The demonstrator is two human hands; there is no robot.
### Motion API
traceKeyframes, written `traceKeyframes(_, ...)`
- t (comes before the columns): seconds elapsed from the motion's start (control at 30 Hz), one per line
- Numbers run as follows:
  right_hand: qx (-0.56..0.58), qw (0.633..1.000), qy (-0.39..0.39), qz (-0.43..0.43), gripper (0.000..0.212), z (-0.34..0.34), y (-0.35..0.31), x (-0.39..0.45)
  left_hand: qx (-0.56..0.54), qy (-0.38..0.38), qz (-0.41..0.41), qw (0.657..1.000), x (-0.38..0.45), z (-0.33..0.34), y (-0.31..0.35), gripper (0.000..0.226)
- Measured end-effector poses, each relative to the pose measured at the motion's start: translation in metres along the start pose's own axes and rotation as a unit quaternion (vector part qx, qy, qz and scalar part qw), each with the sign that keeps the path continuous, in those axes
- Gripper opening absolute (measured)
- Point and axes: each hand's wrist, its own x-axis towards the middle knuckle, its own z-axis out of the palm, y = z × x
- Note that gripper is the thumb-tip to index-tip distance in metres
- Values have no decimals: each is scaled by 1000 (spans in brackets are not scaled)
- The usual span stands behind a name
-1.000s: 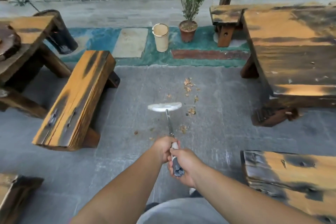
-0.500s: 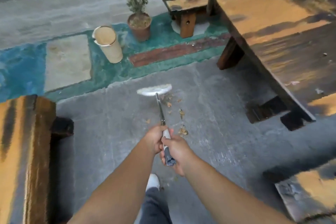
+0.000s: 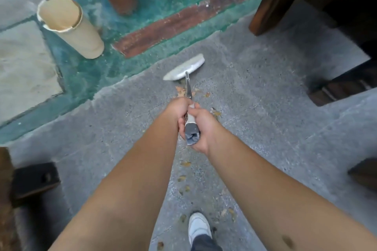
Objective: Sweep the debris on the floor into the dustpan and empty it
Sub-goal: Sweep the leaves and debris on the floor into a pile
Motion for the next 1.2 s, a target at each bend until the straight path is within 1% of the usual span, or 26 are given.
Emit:
traceKeyframes(0.07, 6, 1000, 12, -1, 26, -8, 7, 9, 2, -6, 14, 1000, 14, -1, -14, 11)
traceKeyframes(0.1, 5, 1000, 13, -3, 27, -15, 11, 11, -15, -10, 24, 1000, 12, 1, -21, 7)
traceKeyframes(0.2, -1, 1000, 12, 8, 23, -37, 29, 5, -51, -22, 22, 998, 7, 6, -44, 20)
traceKeyframes(0.27, 9, 1000, 14, 16, 30, -57, 46, -1, -37, -29, 4, 999, -3, 7, -67, 23)
traceKeyframes(0.37, -6, 1000, 17, 12, 43, -95, 79, -16, 8, -29, -15, 999, -23, 10, -109, 25)
traceKeyframes(0.47, -27, 999, 17, 15, 44, -130, 112, -34, 22, -11, -17, 1000, -52, 19, -153, 26)
traceKeyframes(0.6, -44, 999, -1, 27, 42, -183, 159, -73, 59, 36, -10, 998, -92, 36, -220, 26)
traceKeyframes(0.7, -52, 998, -10, 36, 41, -234, 191, -113, 83, 58, -12, 995, -124, 53, -278, 20)
traceKeyframes(0.8, -59, 997, -1, 46, 41, -288, 225, -163, 46, 64, -22, 997, -164, 75, -344, 17)
traceKeyframes(0.87, -61, 997, 5, 51, 39, -320, 247, -186, 21, 63, -25, 997, -186, 87, -384, 23)
traceKeyframes(0.93, -67, 996, 3, 54, 38, -354, 267, -208, 24, 72, -16, 997, -208, 101, -421, 27)
traceKeyframes(1.0, -75, 996, -1, 40, 40, -381, 281, -228, 45, 81, -7, 996, -223, 112, -454, 24)
traceKeyframes(1.07, -99, 995, -5, 9, 44, -398, 287, -242, 40, 78, -1, 996, -232, 121, -474, 17)
traceKeyframes(1.13, -128, 992, -2, -15, 46, -404, 288, -249, 35, 83, 4, 996, -236, 126, -484, 31)
traceKeyframes(1.17, -138, 990, -2, -25, 46, -404, 287, -249, 26, 90, 13, 996, -238, 127, -483, 33)
traceKeyframes(1.2, -146, 989, -2, -33, 47, -403, 285, -248, 20, 97, 25, 995, -241, 128, -479, 27)
